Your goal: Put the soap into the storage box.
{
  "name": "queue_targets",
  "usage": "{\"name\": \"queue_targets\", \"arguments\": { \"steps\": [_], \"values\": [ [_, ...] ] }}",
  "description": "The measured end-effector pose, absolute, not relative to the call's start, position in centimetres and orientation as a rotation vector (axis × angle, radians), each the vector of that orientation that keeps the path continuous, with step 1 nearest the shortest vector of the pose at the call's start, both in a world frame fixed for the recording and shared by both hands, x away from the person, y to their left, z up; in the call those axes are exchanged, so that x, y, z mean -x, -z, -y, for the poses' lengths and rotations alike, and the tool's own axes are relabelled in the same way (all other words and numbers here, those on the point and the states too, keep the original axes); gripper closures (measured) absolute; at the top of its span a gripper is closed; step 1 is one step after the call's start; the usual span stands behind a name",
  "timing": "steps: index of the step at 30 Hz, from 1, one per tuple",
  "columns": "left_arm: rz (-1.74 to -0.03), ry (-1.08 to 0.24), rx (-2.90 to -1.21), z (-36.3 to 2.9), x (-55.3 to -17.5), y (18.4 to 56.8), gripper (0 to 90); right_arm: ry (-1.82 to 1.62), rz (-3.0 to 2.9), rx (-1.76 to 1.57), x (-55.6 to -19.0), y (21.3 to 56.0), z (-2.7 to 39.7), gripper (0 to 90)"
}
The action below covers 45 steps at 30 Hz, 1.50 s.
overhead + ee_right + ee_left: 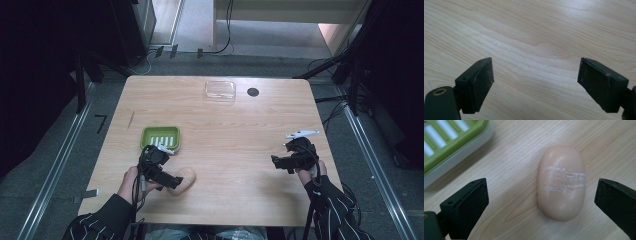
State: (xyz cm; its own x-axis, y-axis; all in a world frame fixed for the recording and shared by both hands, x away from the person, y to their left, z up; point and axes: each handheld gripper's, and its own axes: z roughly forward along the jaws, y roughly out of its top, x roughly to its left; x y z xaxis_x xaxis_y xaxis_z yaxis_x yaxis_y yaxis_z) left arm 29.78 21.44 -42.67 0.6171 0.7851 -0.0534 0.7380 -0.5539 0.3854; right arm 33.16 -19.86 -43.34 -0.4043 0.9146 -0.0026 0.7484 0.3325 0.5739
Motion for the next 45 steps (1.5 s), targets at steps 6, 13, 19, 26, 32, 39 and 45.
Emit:
{"name": "queue_targets", "arguments": {
  "steps": [6, 13, 19, 26, 32, 39, 45],
  "values": [
    [-1.210, -0.176, -2.527, -20.5, -29.7, 43.1, 0.2, -0.719, -2.275, -1.482, -33.0, 43.3, 20.0, 14.2],
    [-1.207, -0.191, -2.549, -19.7, -29.7, 43.4, 0.2, -0.718, -2.274, -1.480, -33.0, 43.3, 20.0, 14.1],
    [-1.189, -0.194, -2.580, -18.6, -29.7, 43.8, 0.2, -0.718, -2.273, -1.483, -33.0, 43.3, 20.0, 14.1],
    [-1.189, -0.177, -2.588, -18.7, -30.0, 44.0, 6.3, -0.712, -2.272, -1.489, -33.0, 43.3, 20.1, 14.1],
    [-1.166, -0.156, -2.615, -18.4, -29.9, 44.4, 8.7, -0.713, -2.275, -1.483, -33.0, 43.3, 20.0, 14.1],
    [-1.147, -0.159, -2.627, -18.0, -29.9, 44.6, 14.2, -0.709, -2.270, -1.491, -33.0, 43.3, 20.0, 14.1],
    [-1.143, -0.173, -2.641, -17.9, -29.9, 44.8, 19.6, -0.709, -2.269, -1.492, -33.0, 43.4, 20.1, 14.1]
  ]
}}
